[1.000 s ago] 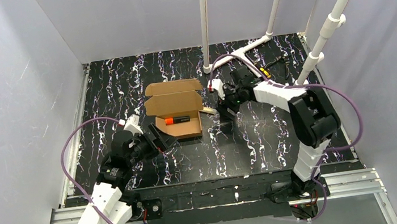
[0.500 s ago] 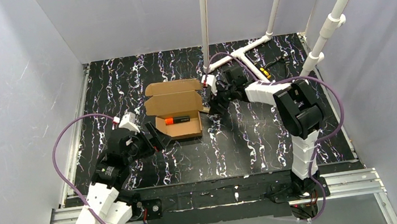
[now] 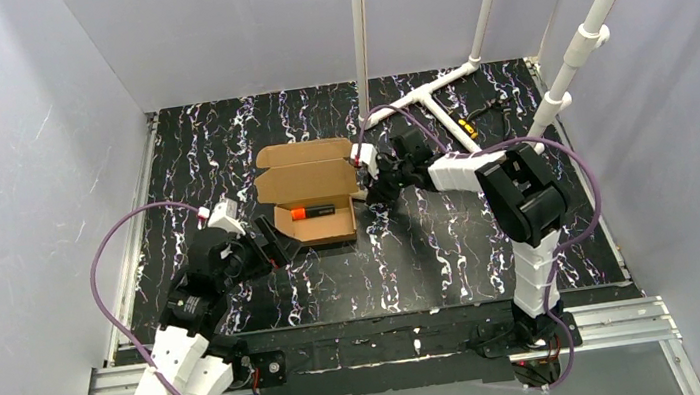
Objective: Fold the paper box
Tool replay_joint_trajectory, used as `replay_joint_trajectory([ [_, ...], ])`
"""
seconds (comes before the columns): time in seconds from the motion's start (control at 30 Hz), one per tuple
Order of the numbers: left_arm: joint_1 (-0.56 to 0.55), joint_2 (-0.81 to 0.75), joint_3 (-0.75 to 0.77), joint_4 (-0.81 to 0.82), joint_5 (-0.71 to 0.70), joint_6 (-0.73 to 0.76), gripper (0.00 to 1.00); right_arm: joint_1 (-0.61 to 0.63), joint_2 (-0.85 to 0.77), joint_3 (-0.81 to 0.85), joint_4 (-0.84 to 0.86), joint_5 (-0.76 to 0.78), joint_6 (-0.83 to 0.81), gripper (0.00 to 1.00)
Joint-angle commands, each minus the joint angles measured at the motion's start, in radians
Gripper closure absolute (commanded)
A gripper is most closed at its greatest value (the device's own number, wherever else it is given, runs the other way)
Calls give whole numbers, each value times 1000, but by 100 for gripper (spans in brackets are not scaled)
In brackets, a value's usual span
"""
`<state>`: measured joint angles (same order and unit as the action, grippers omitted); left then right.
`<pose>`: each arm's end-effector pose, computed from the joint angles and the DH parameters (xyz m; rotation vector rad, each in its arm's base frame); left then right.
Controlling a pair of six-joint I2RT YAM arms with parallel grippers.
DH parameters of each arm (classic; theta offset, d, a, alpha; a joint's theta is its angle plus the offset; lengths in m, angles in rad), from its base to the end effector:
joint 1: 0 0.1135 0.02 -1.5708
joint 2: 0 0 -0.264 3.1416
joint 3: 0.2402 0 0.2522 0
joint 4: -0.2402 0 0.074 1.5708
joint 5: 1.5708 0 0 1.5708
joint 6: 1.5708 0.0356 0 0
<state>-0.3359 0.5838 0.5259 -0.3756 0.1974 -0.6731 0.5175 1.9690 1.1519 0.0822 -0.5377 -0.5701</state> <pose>0.1361 -0.0549 0.2590 -0.2206 2.0857 -0.8280 0.3485 0.2193 0.1492 -1.3882 1.7683 0.5885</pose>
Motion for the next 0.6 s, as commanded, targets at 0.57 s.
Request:
replay_joint_trajectory([
  [0.57, -4, -75, -27, -5, -10, 3, 1, -175, -526, -159, -374, 83, -119, 91],
])
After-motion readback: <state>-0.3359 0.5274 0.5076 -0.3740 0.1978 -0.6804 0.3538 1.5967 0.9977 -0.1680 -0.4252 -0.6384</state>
